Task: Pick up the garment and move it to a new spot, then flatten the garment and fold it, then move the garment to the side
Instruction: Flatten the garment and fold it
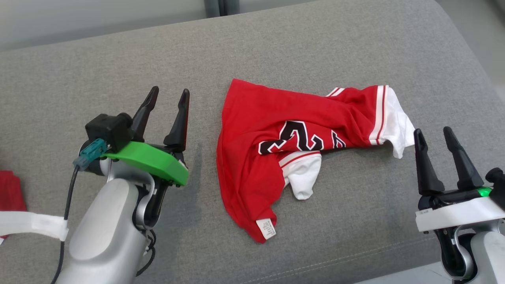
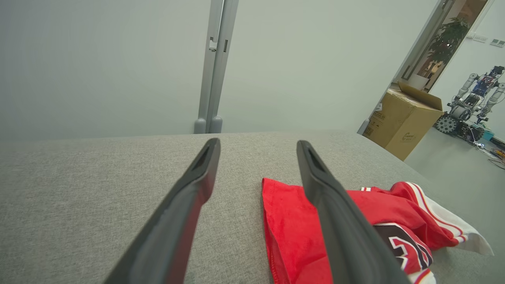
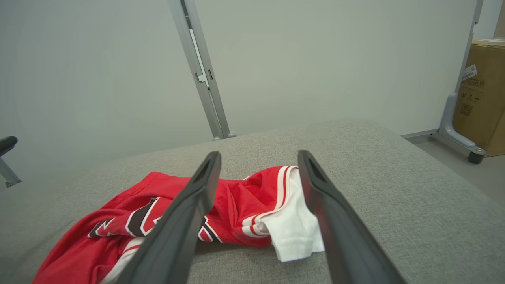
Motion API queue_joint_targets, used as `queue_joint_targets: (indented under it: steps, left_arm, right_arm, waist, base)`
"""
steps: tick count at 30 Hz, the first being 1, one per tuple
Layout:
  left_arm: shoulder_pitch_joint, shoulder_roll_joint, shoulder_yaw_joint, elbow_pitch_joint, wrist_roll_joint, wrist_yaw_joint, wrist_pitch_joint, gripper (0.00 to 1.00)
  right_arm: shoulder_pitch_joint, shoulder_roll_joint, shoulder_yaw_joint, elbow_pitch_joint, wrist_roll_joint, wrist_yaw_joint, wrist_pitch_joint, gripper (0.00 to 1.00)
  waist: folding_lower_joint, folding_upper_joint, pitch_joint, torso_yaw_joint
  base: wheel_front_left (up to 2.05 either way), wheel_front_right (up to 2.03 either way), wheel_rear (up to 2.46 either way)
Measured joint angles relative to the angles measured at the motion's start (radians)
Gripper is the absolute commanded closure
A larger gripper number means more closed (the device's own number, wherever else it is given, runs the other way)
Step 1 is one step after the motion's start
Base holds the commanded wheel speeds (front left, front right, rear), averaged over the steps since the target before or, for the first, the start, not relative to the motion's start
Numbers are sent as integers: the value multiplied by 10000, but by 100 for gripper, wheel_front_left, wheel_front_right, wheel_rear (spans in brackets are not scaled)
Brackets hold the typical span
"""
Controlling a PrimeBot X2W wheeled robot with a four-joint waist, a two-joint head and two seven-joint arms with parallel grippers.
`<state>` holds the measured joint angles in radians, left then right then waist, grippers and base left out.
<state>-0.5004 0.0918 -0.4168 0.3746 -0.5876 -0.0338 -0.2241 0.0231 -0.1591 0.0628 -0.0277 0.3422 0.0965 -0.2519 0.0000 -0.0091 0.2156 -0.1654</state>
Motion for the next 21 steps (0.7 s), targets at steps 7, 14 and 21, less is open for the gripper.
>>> queue_joint_targets:
  steps: [7, 14, 21]
  left_arm:
    - [953, 247, 543, -445, 94, 493, -163, 0]
    - [1844, 322, 723, -844, 134, 790, -244, 0]
    - [2377, 284, 667, -1363, 198, 794, -247, 0]
  right_arm:
    - [-111, 159, -196, -261, -8, 0, 0, 0]
    - [-104, 151, -17, -215, -148, 84, 0, 0]
    - [343, 61, 132, 307, -194, 86, 0, 0]
  waist:
    - [0, 0, -346, 333]
    - [0, 0, -597, 630]
    - [0, 0, -772, 932]
  base:
    - [0, 0, 0]
    - [0, 0, 0]
    - [0, 0, 0]
